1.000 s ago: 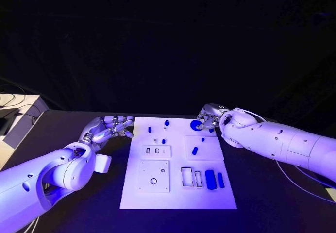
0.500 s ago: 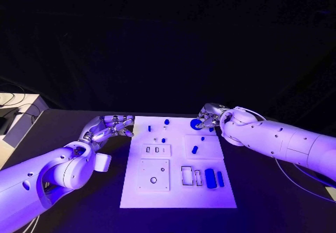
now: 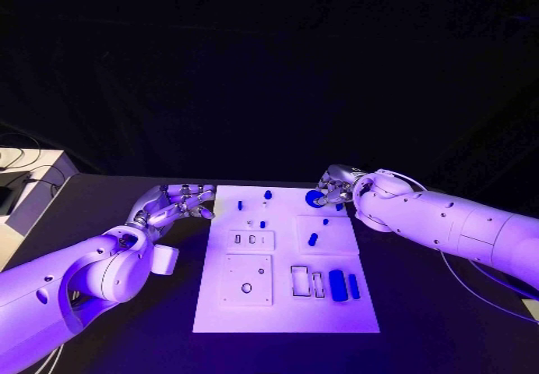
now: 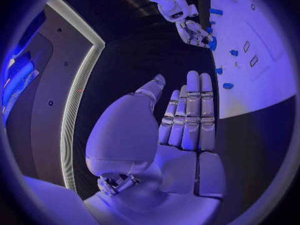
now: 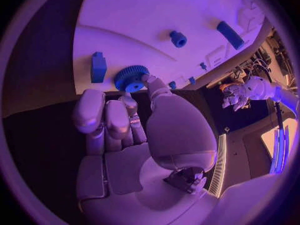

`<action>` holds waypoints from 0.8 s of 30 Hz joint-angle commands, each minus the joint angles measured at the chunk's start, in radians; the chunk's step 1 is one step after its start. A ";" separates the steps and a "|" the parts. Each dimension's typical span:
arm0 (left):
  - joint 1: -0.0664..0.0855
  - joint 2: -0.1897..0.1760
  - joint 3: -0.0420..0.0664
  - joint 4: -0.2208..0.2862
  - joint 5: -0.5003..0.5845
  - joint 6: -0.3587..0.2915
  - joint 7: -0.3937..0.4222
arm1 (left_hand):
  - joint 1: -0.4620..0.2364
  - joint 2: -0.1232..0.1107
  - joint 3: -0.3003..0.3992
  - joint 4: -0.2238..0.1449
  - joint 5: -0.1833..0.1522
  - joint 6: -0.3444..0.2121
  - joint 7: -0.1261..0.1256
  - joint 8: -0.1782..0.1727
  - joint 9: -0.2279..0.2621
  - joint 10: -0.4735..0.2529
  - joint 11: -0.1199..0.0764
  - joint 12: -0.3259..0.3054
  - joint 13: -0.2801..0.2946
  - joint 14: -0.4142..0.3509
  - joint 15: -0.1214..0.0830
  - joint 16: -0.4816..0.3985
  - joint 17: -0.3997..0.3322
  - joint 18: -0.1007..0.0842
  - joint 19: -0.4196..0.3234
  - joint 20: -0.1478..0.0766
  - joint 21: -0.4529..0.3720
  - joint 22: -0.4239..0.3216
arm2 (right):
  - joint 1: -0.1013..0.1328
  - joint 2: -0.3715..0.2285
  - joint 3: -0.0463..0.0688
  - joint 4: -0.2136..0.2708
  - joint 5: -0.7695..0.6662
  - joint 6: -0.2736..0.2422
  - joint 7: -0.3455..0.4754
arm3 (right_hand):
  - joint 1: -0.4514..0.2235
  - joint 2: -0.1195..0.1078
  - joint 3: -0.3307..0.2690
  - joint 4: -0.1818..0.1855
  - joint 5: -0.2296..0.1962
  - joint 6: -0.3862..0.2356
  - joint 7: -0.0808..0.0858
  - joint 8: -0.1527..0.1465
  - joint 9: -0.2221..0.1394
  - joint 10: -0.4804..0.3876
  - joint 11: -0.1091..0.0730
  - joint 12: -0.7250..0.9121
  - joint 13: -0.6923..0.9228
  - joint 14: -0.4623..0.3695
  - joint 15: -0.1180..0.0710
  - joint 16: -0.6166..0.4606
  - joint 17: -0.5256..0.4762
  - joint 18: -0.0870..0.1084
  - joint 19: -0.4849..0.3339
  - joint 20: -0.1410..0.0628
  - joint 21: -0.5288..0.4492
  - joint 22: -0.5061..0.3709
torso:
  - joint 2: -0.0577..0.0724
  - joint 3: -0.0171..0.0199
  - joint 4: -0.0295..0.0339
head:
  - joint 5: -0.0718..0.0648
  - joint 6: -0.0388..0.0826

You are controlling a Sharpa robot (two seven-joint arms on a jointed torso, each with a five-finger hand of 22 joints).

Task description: Assemble the parts on the task board

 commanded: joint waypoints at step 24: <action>-0.002 -0.004 0.001 0.003 -0.006 0.009 0.000 | 0.010 0.004 0.028 -0.027 -0.002 -0.006 0.001 0.003 0.000 -0.005 0.001 0.004 0.001 -0.012 -0.001 0.010 0.000 0.008 -0.025 0.000 0.040 0.012 | -0.004 -0.025 -0.003 0.139 -0.123 -0.110 -0.013 | -0.017 0.037 0.131 -0.078 -0.094 0.042 -0.008 0.007 0.002 0.026 -0.010 0.010 0.018 0.007 -0.004 0.010 0.032 -0.001 0.063 -0.006 0.057 0.132 | -0.002 -0.0003 -0.0011 | 0.006 0.006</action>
